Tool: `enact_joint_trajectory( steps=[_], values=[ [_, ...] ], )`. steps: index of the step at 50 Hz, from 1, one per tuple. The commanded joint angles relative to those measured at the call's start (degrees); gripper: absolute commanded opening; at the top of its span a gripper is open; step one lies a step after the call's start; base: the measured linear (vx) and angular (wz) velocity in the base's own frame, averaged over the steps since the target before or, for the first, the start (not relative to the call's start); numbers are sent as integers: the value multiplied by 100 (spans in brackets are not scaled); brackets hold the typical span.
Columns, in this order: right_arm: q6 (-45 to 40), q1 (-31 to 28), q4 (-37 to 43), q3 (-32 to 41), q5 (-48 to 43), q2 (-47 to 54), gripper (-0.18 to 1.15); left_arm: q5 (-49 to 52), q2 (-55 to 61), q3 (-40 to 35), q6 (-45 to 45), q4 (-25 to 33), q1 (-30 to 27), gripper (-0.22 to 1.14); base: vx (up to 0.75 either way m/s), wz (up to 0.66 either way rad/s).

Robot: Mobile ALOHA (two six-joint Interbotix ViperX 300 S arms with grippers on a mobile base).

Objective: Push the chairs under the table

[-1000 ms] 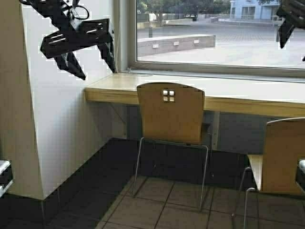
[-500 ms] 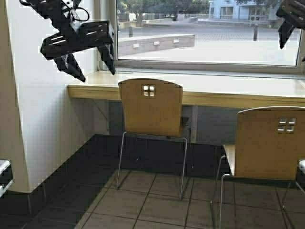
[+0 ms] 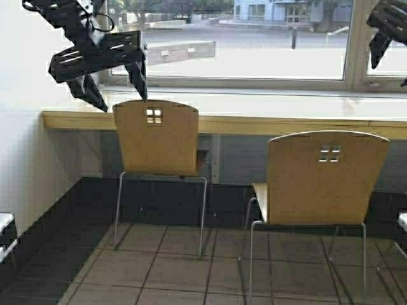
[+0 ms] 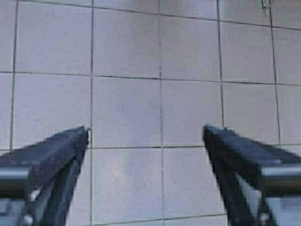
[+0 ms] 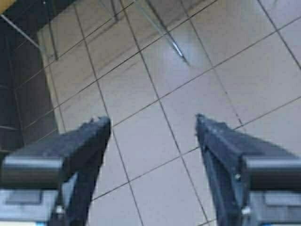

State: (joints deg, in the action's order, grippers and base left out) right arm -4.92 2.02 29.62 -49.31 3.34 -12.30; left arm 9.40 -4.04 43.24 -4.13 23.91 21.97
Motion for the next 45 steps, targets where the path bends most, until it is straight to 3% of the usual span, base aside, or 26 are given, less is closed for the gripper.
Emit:
enact_joint_trajectory(
  steps=[1,45],
  values=[
    [-9,18,9,79,0,35,91,-26,-62,-114,26,9,-26,102,3,-33],
    [-9,9,255,132,158,211,91,18,35,-123,158,18,-132,102,7,-26]
  ],
)
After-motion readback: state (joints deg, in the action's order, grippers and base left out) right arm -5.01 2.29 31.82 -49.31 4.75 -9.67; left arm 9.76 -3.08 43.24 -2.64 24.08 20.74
